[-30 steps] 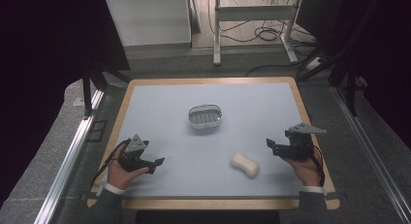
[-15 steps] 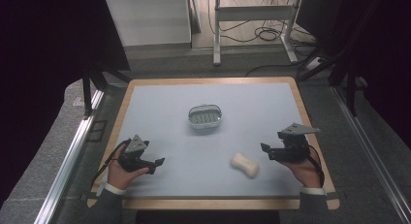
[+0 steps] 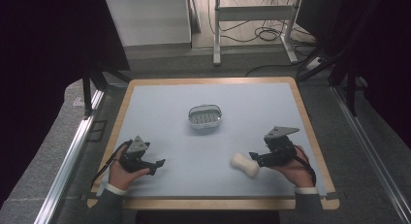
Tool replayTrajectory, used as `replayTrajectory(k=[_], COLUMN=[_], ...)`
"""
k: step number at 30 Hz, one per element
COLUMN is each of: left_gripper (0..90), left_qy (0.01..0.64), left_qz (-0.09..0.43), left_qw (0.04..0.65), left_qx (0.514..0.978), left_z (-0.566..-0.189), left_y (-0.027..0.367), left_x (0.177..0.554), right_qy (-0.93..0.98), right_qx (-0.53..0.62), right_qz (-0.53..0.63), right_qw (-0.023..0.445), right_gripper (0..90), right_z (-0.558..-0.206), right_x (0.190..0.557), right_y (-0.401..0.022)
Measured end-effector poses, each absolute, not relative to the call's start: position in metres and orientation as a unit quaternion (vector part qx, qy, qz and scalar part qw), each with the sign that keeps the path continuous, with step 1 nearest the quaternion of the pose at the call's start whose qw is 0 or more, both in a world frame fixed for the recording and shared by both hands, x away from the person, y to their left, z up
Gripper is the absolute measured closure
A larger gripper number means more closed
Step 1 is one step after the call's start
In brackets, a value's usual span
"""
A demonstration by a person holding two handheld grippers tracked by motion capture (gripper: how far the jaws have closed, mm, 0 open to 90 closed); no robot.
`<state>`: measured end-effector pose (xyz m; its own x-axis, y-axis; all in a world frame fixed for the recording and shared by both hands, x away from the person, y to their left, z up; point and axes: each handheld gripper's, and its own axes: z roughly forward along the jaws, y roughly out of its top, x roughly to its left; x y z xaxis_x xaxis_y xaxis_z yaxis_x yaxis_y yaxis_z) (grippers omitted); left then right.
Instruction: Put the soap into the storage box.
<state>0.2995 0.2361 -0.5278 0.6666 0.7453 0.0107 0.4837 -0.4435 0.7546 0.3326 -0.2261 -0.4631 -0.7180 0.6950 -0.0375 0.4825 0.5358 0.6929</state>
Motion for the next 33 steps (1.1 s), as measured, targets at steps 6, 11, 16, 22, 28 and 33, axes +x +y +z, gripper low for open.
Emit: replayTrajectory(k=[6,11,16,22,28,33], left_gripper=[9.3,9.3,9.3,9.3,9.3,9.3], left_qy=[0.368,0.368,0.369,0.371,0.371,0.369], left_qz=[0.173,0.173,0.174,0.173,0.171,0.172], left_qw=[0.380,0.380,0.383,0.384,0.382,0.381], left_qx=[0.831,0.830,0.829,0.828,0.829,0.830], left_z=[-0.525,-0.524,-0.523,-0.524,-0.525,-0.524], left_y=[0.236,0.237,0.239,0.240,0.238,0.238], left_x=[0.297,0.297,0.297,0.297,0.298,0.298], right_qy=[0.876,0.890,0.911,0.926,0.937,0.940], right_qx=[0.333,0.323,0.304,0.295,0.285,0.289], right_qz=[0.326,0.300,0.262,0.224,0.190,0.168], right_qw=[0.128,0.119,0.094,0.079,0.071,0.069], right_gripper=[23.7,23.9,26.8,27.4,29.5,31.3], right_z=[-0.465,-0.465,-0.465,-0.475,-0.484,-0.489], right_x=[0.333,0.333,0.334,0.336,0.337,0.339], right_y=[-0.216,-0.205,-0.189,-0.177,-0.168,-0.163])
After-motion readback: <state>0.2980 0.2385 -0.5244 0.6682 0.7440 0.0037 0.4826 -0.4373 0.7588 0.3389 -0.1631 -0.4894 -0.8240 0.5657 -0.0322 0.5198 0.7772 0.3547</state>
